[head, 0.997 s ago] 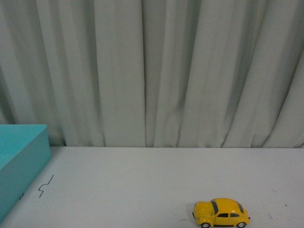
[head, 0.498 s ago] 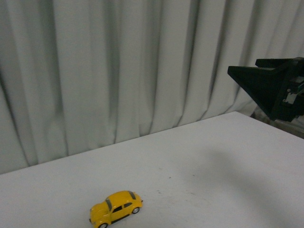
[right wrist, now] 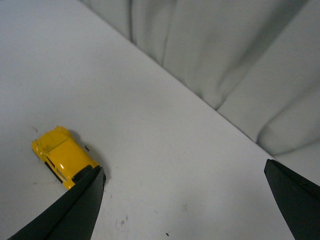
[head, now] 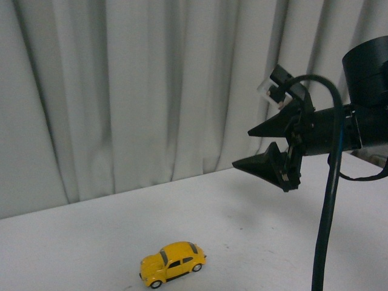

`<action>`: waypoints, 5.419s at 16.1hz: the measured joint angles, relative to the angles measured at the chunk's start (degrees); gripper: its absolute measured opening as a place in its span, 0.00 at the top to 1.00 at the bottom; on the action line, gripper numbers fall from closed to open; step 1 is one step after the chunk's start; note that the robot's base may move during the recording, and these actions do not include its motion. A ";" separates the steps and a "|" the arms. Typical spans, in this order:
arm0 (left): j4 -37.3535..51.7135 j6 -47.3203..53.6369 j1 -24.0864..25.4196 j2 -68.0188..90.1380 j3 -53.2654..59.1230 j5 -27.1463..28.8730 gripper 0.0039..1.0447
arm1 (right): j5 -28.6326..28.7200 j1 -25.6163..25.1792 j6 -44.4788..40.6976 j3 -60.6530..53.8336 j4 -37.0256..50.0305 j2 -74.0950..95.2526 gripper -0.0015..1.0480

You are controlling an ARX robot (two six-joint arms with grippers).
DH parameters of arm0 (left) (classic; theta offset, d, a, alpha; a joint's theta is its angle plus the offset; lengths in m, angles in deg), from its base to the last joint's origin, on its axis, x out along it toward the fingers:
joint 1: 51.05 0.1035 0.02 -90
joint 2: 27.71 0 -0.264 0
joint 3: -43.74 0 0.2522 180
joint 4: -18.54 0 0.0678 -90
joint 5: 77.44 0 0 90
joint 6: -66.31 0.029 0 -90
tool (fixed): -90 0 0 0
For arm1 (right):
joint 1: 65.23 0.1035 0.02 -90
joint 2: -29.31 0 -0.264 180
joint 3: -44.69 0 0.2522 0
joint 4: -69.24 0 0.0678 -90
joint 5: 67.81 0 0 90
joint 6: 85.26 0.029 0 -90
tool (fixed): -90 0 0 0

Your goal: Wind up and store yellow beetle toy

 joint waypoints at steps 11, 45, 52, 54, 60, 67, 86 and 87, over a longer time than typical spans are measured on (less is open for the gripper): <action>-0.02 0.02 0.00 0.00 0.00 -0.02 0.06 | -13.46 18.32 -55.15 33.70 -48.39 29.42 0.06; 0.00 0.02 0.00 0.00 0.00 0.00 0.06 | -20.11 20.59 -49.66 36.48 -48.96 32.89 0.64; 0.00 0.00 0.00 0.00 0.00 0.00 0.06 | -19.61 16.65 -53.96 33.27 -47.67 31.47 0.64; 0.00 0.02 0.00 0.00 0.00 -0.04 0.06 | -19.52 15.74 -54.95 32.79 -47.47 31.28 0.64; 0.00 0.00 0.00 0.00 0.00 -0.02 0.06 | -17.70 10.88 -56.68 28.48 -46.49 29.59 0.64; 0.00 0.02 0.00 0.00 0.00 -0.02 0.06 | -17.49 3.58 -57.53 25.14 -46.12 27.76 0.64; -0.02 0.02 0.00 0.00 0.00 -0.02 0.06 | -18.16 0.68 -56.63 21.81 -45.42 27.32 0.07; 0.00 0.02 0.00 0.00 0.00 -0.02 0.06 | -18.16 0.68 -56.59 21.81 -45.40 27.32 0.06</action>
